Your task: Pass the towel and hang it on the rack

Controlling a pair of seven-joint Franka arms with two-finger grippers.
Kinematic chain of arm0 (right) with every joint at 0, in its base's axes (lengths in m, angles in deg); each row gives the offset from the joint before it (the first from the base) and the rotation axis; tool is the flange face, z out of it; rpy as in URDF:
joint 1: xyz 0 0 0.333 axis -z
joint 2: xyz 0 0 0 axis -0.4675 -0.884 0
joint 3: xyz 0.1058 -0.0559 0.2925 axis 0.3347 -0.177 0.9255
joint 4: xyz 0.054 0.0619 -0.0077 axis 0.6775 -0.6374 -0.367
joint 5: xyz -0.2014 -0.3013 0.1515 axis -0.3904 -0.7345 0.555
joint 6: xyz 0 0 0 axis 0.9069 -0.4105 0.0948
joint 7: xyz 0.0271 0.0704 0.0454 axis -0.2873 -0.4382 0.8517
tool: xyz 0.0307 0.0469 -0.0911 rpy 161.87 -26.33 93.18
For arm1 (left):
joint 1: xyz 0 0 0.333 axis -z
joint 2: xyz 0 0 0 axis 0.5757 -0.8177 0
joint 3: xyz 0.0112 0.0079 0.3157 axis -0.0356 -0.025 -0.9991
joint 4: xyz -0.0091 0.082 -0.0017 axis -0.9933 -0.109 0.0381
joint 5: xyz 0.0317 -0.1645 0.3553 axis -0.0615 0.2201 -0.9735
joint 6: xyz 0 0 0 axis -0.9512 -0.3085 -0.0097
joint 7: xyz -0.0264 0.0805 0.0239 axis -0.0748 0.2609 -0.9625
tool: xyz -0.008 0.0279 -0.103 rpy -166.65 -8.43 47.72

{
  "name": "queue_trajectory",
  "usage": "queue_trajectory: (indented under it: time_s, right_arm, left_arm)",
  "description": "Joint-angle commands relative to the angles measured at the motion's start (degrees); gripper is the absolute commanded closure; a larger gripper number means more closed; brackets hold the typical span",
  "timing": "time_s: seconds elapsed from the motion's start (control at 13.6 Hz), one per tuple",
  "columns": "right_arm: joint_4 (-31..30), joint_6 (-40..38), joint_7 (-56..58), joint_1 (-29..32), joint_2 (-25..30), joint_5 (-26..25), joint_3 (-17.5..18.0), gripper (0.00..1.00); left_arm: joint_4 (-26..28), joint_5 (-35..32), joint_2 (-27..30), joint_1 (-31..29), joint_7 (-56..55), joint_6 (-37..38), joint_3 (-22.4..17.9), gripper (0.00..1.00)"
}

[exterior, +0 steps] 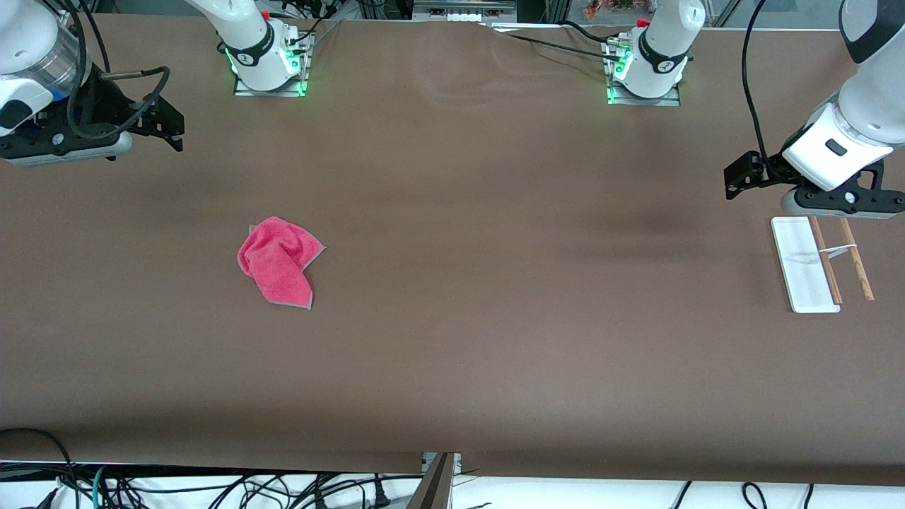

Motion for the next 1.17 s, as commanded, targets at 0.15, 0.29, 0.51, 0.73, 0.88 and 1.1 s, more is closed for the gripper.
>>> queue_trajectory:
  time_s: [0.15, 0.29, 0.51, 0.73, 0.88, 1.1]
  right_arm:
    - [1.2, -0.9, 1.1, 0.3, -0.4, -0.3, -0.4, 0.0]
    - [1.1, -0.8, 0.6, -0.3, -0.4, -0.9, 0.0, 0.0]
    - [-1.7, 0.8, -0.3, -0.8, -1.9, 0.8, 0.1, 0.0]
    - [-10.4, 10.2, -5.1, -2.2, -2.6, 4.4, 0.2, 0.0]
    - [-18.6, 20.9, -10.6, -5.5, -3.6, 5.3, 0.2, 0.0]
    - [-27.3, 35.2, -18.8, -9.9, -7.1, 5.3, 0.4, 0.01]
  left_arm:
    - [-1.4, 0.4, -0.7, 0.6, 1.5, 0.3, -0.7, 0.0]
    - [-1.4, 0.4, -0.7, 0.6, 1.5, 0.3, -0.7, 0.0]
    - [-1.4, 0.3, -0.7, 0.6, 1.5, 0.3, -0.7, 0.0]
    - [-1.4, 0.4, -0.7, 0.6, 1.5, 0.3, -0.7, 0.0]
    - [-1.4, 0.3, -0.7, 0.6, 1.5, 0.3, -0.7, 0.0]
    - [-1.4, 0.3, -0.7, 0.6, 1.5, 0.3, -0.7, 0.0]
